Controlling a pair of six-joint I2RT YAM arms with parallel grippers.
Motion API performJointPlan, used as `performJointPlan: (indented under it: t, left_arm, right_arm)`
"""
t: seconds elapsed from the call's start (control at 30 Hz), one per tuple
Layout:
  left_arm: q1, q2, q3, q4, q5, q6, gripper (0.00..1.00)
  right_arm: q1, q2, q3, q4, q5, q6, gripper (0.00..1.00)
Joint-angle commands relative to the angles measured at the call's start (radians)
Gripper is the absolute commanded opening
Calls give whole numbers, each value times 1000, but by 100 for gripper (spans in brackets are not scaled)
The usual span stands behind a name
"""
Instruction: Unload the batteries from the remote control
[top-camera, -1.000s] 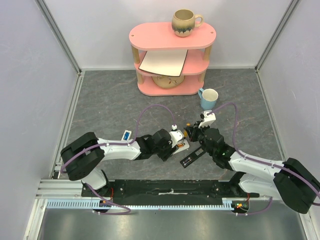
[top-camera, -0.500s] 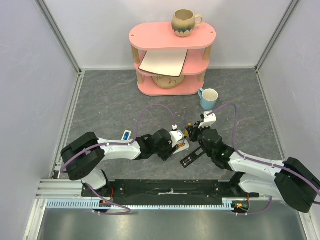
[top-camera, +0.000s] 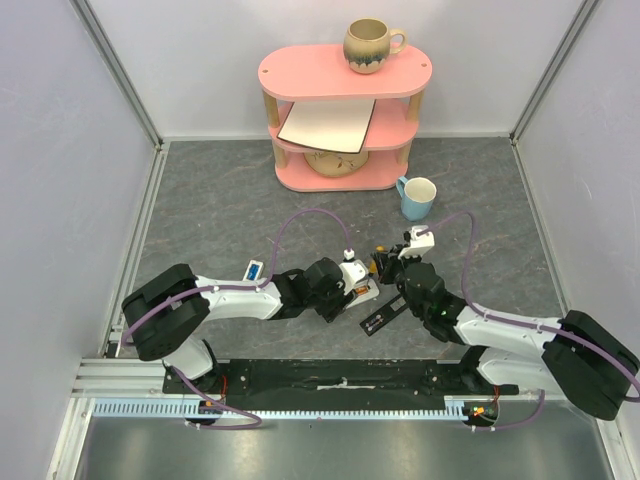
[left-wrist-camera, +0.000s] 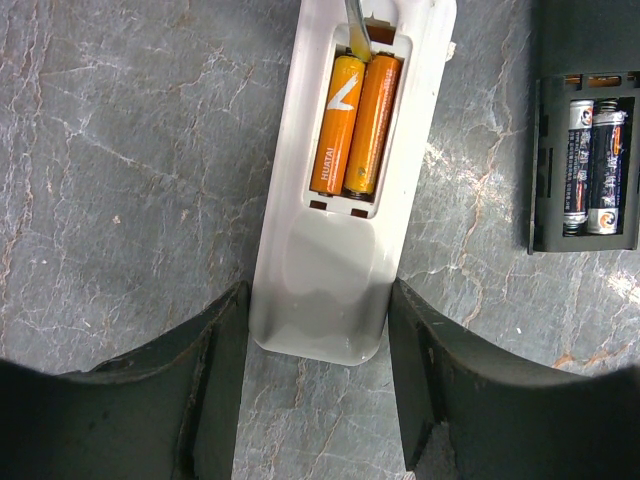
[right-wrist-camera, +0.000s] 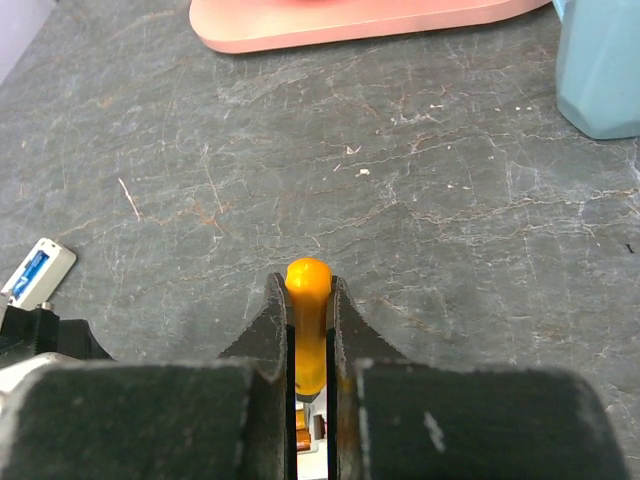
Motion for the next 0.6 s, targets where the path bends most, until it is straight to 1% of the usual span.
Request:
performJointPlan:
  t: [0.0, 0.27, 0.57]
  left_arm:
    - [1, 18, 17, -12, 35, -31, 2]
    - [3, 17, 14, -10, 36, -31, 2]
    - [1, 17, 14, -8, 33, -33, 2]
  right_arm:
    - [6, 4, -68, 109, 22, 84, 0]
    - [6, -34, -138, 179, 22, 173, 0]
    - [6, -117, -155, 244, -60, 183, 0]
